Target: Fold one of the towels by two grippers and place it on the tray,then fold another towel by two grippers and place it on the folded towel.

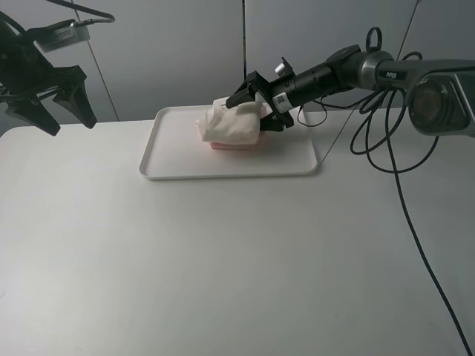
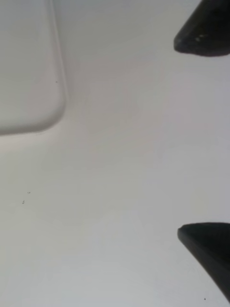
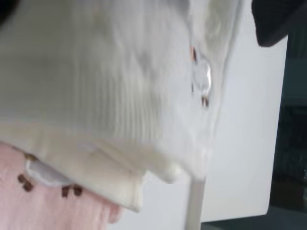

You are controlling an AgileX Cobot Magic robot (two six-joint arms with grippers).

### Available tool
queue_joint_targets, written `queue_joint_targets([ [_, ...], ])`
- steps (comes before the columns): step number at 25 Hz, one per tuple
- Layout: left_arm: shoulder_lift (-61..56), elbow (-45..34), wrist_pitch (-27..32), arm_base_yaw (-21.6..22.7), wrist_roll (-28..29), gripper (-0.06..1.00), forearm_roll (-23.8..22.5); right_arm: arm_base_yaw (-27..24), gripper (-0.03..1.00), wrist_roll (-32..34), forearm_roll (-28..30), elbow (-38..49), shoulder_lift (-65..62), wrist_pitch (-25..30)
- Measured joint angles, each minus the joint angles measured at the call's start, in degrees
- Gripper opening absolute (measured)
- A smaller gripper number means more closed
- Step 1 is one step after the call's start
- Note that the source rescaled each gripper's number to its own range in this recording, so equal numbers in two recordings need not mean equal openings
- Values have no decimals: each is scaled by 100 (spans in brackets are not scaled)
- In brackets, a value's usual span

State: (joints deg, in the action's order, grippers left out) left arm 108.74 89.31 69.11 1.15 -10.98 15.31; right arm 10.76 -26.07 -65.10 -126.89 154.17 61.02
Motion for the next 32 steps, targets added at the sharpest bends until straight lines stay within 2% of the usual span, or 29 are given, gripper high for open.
queue_joint_targets([
  [3,0,0,0,0,0,90,0,0,100,-156,68,0,-176,-35],
  [6,0,0,12,0,0,90,0,0,100,-219,420,0,-541,-253],
  [9,0,0,36,0,-13,90,0,0,100,-247,1098,0,-1009,-508],
  [14,0,0,36,0,-81,90,0,0,100,-244,2131,0,-1629,-544],
  [20,0,0,36,0,-364,90,0,0,100,-135,3455,0,-2320,-139],
  [26,-471,0,-267,0,-515,90,-13,0,100,625,5568,0,-3003,641],
  [27,-592,-11,-336,0,-539,90,-13,0,100,790,5783,0,-3088,764],
  [29,-913,-178,-556,0,-586,90,-13,-25,100,1016,6006,0,-3227,854],
  [32,-1401,-688,-826,0,-668,90,-30,-60,100,1215,5997,349,-3578,854],
])
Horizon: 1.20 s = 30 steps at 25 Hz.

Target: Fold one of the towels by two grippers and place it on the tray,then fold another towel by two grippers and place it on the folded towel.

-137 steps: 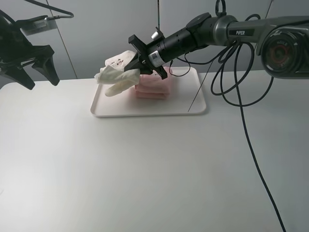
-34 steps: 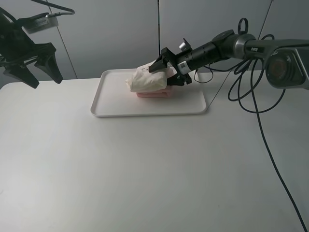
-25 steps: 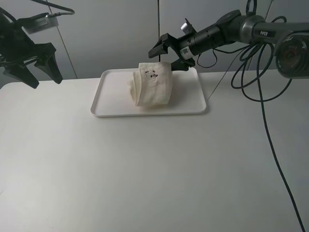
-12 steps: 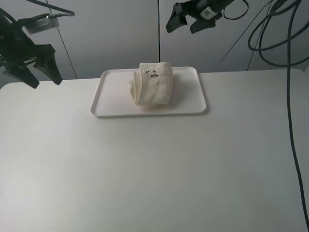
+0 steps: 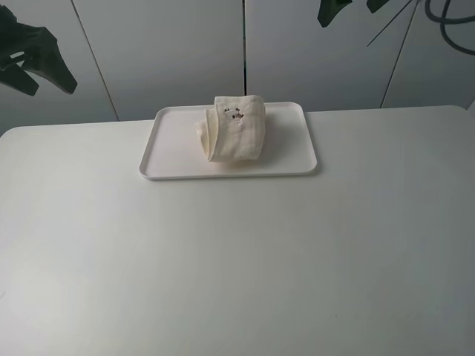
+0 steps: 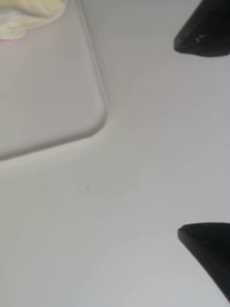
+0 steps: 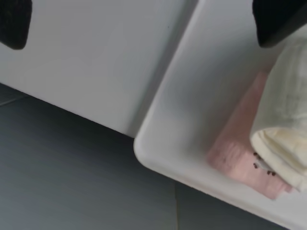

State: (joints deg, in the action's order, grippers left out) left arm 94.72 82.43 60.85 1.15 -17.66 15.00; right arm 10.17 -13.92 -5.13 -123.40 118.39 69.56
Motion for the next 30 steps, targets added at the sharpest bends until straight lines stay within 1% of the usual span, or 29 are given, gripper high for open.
queue_joint_targets([
  [1,-171,-247,-102,0,-23,90,-13,0,100,40,0,231,-153,0],
  [3,-522,-735,-365,0,-33,90,-124,0,100,118,0,1018,-621,-201],
  [5,-951,-1207,-546,45,-43,90,-234,0,100,196,44,1978,-1152,-658],
  [9,-1857,-1991,-789,268,-43,90,-289,0,100,281,97,4288,-2522,-1668],
  [11,-2267,-2287,-927,327,-43,90,-258,0,100,281,51,5302,-3325,-2049],
  [13,-2635,-2497,-1021,334,-43,90,-171,0,100,296,10,6199,-4055,-2254],
  [16,-3094,-2660,-1060,334,-43,90,-38,0,100,296,-14,7032,-5022,-2273],
  [18,-3300,-2716,-957,334,-43,90,93,0,100,377,-36,7408,-5597,-2239],
  [21,-3643,-2900,-929,334,-43,90,299,0,100,538,-45,7712,-6383,-2117],
  [23,-3954,-3093,-929,334,-32,90,353,0,100,594,-45,7861,-6873,-1940],
  [30,-5311,-4029,-832,334,-32,90,381,0,100,743,-59,8332,-8541,-1315],
])
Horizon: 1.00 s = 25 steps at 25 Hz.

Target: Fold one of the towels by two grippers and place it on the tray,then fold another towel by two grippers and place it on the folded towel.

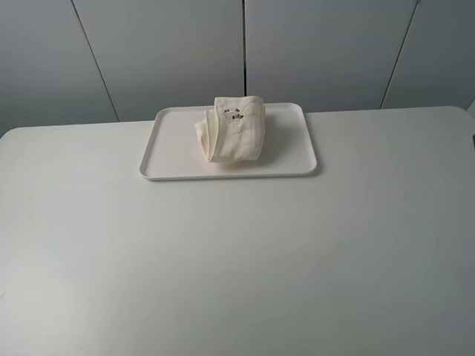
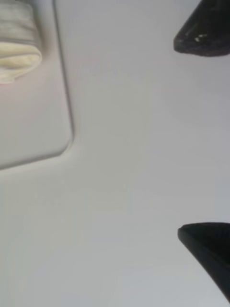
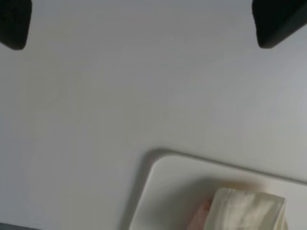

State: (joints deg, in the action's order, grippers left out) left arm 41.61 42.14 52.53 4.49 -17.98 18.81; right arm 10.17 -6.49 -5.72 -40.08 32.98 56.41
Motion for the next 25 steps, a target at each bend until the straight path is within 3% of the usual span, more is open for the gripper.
queue_joint_targets([
  [10,-1612,-637,515,0,496,96,-575,0,100,161,-255,862,-1087,874],
  [25,-3905,-1116,568,0,632,96,-663,0,100,281,-255,949,-3019,918],
])
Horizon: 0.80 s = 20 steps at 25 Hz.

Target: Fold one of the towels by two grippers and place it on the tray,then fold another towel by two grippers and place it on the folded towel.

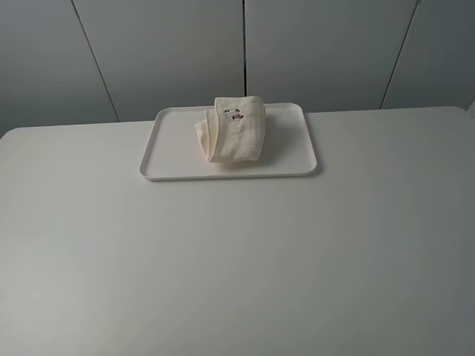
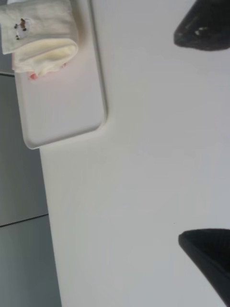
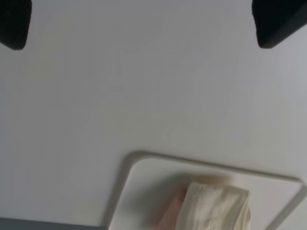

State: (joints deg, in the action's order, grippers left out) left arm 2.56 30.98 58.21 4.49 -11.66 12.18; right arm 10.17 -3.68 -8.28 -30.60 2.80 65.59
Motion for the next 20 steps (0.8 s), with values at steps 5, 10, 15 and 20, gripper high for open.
queue_joint_targets([
  [5,-243,-137,367,0,302,96,-226,0,100,0,14,23,-255,-61],
  [10,-256,-146,378,0,688,96,-496,0,100,-15,14,67,-255,-122],
  [15,-256,-146,378,0,902,96,-659,0,100,-15,25,103,-255,-192],
  [20,-256,-146,378,0,952,96,-712,0,100,-36,45,111,-264,-192],
])
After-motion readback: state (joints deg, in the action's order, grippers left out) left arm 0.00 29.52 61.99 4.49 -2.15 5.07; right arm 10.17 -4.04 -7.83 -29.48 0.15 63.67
